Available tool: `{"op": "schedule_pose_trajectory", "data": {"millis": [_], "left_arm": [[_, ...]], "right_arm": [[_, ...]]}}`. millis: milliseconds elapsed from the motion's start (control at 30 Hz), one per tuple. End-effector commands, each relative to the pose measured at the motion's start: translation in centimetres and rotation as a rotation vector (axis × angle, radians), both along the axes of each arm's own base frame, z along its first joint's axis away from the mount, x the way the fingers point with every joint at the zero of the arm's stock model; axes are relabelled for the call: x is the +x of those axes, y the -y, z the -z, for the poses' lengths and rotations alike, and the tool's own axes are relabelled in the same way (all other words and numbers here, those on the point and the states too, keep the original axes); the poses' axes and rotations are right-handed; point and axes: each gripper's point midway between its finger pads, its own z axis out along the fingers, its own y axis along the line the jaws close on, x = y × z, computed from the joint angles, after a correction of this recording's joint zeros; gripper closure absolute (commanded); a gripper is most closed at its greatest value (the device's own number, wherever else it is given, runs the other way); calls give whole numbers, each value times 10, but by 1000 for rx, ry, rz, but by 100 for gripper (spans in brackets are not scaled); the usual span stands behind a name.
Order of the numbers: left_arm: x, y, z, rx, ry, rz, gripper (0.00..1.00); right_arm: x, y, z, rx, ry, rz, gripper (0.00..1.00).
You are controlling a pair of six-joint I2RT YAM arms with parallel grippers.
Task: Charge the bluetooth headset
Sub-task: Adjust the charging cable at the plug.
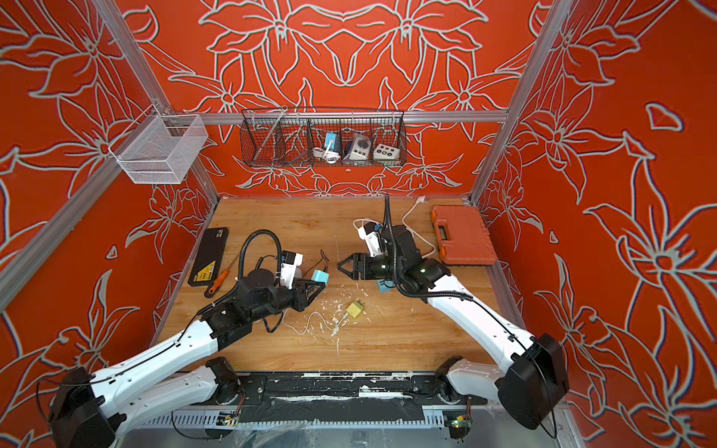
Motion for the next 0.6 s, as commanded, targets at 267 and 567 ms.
{"op": "schedule_pose_trajectory", "data": {"millis": [267,567], "left_arm": [[-10,15,-51,-294,-82,247,86],[-18,24,-56,-365,-138,348,86]], "right_arm": [[-16,-16,-11,219,54,-164,30],[-20,-27,-35,350,89,-238,30]]}}
